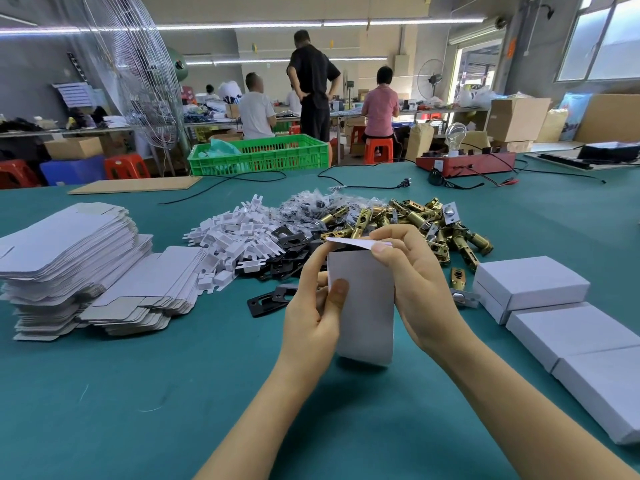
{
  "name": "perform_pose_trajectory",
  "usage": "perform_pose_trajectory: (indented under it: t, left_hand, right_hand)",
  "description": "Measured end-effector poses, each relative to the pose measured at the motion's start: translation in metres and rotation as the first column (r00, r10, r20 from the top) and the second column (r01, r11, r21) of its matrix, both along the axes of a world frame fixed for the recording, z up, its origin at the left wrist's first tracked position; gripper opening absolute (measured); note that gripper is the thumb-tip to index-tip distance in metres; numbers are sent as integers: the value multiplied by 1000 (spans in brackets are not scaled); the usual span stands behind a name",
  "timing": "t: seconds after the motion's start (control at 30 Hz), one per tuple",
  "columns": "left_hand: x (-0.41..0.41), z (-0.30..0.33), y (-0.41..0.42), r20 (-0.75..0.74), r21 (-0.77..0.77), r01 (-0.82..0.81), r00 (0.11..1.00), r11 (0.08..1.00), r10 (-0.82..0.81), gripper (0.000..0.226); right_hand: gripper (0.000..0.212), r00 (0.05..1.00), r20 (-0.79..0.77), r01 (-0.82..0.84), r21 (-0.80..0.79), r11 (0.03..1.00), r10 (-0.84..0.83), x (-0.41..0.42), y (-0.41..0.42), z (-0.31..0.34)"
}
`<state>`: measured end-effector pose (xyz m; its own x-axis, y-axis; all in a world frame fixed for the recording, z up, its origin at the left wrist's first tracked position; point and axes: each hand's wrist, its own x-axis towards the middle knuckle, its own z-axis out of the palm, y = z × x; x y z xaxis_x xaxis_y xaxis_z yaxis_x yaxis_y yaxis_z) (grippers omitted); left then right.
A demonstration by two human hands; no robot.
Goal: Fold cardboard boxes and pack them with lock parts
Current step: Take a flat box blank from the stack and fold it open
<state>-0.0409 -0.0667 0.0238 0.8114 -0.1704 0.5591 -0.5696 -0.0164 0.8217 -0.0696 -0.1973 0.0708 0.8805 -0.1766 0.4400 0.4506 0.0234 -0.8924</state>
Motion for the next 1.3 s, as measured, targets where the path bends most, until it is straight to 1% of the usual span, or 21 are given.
perform_pose_trajectory:
  t: [0.1, 0.17, 0.3, 0.37, 0.47, 0.57, 0.7, 0.8, 0.87, 1.0, 1.3]
  left_hand:
    - [1, 1, 0, -24, -17, 7, 1000, 1000, -7, 43]
    - [1, 1, -1, -26, -23, 19, 999, 1000, -20, 42]
    - [-3, 4, -1, 10, -7, 59, 998, 998, -59, 52]
    - [-5, 5, -3, 4, -15, 61, 998, 998, -61, 53]
    - [-7, 8, -6, -24, -77, 48, 998, 996, -50, 45]
    - [-6, 15, -7, -31, -140, 50, 998, 989, -55, 35]
    - [-6, 27, -5, -7, -151, 71, 997, 986, -73, 29]
    - [-7, 33, -3, -53, -175, 76, 995, 982, -86, 22]
    - [-8, 35, -3, -70, -188, 80, 993, 979, -94, 19]
    - [-9, 38, -1, -100, -198, 78, 990, 977, -99, 17]
    - [-10, 38, 2, -123, -246, 113, 981, 963, -147, 15]
  right_hand:
    - [7, 1000, 8, -16, -28, 999, 16, 1, 0, -2]
    - [7, 1000, 9, -19, -6, 1000, 19, 2, -2, -3]
    - [6, 1000, 17, -8, 29, 1000, 7, 3, -5, -2]
    - [9, 999, 31, 19, 29, 999, -20, 3, -3, -1]
    - [13, 995, 70, 68, -8, 998, -67, 3, 1, -2]
    - [13, 989, 113, 104, -66, 992, -96, 1, 5, -3]
    - [14, 989, 134, 68, -93, 993, -55, -4, 11, -1]
    - [11, 991, 130, 40, -56, 998, -32, -9, 16, 1]
    - [10, 991, 127, 53, -44, 998, -47, -10, 18, 0]
    - [9, 987, 134, 88, -29, 996, -84, -9, 19, -1]
    - [6, 988, 136, 74, -8, 997, -72, -9, 18, -4]
